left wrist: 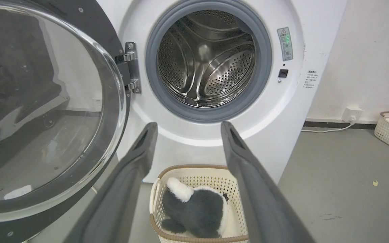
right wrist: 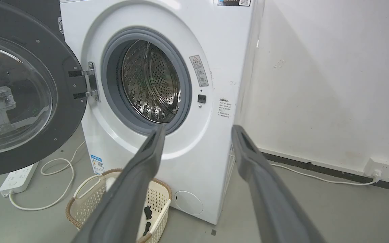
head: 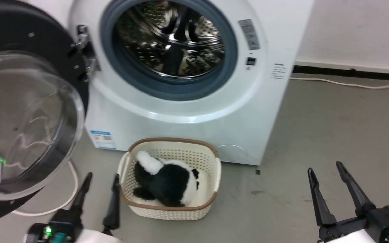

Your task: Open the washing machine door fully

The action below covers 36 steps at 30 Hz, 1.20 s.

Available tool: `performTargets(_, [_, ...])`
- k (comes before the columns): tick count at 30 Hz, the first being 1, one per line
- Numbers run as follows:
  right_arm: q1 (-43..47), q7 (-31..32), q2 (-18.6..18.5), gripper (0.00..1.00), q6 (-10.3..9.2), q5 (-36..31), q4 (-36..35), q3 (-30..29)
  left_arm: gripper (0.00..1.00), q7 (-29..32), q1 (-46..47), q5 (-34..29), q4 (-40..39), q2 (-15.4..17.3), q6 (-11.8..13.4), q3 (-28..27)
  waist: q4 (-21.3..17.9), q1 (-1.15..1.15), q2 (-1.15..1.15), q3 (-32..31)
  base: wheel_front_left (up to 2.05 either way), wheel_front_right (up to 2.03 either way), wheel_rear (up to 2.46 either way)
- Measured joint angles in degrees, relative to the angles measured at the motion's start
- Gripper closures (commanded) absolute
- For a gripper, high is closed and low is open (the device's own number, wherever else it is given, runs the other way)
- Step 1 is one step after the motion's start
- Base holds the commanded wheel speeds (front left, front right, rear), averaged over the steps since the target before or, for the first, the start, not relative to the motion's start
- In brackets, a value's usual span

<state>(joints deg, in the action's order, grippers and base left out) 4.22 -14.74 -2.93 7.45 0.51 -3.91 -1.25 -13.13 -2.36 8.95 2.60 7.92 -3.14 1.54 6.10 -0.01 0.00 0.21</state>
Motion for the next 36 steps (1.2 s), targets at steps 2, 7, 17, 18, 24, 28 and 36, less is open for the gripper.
performTargets(2, [0.08,0.0,0.01,0.0,0.0,0.0,0.25,0.04,0.0,-0.01,-0.26,-1.07,0.0,-0.25,0.29,1.27,-1.06,0.0,0.0,0.09,0.0,0.0,0.0])
performTargets(7, [0.23,-0.01,0.0,0.0,0.0,0.36,1.4,0.25,0.0,-0.54,-0.92,-1.88,-0.23,-1.46,1.99,2.31,-3.7,0.01,0.0,0.65,0.0,0.0,0.0])
performTargets(17, [0.27,0.0,0.0,0.0,0.0,0.51,3.32,0.45,0.0,-1.11,-0.91,-1.77,0.75,-1.65,2.71,2.66,-4.24,0.0,0.0,0.36,0.0,0.0,0.0])
performTargets(18, [0.27,0.0,0.0,0.0,0.0,0.56,3.35,0.44,0.0,-1.11,-0.91,-1.7,1.15,-1.7,2.71,2.77,-4.22,0.01,0.0,0.25,0.0,0.0,0.0])
performTargets(24, [0.21,0.03,0.0,1.0,-0.01,0.56,3.38,0.42,1.0,-1.02,-0.91,-0.77,1.32,-1.81,2.68,3.04,-4.14,0.01,0.0,0.25,0.0,0.0,0.0])
performTargets(28, [0.21,0.09,0.0,1.0,-0.01,0.56,3.38,0.44,1.0,-1.0,-0.91,-0.77,1.31,-1.8,2.68,3.09,-4.17,0.01,0.0,0.24,0.0,0.0,0.0])
performTargets(36, [0.18,1.03,0.0,1.0,-0.01,0.55,3.38,0.45,1.0,-0.13,-0.9,-0.93,1.24,-1.83,2.64,2.96,-4.29,0.01,0.0,0.2,0.0,0.0,0.0])
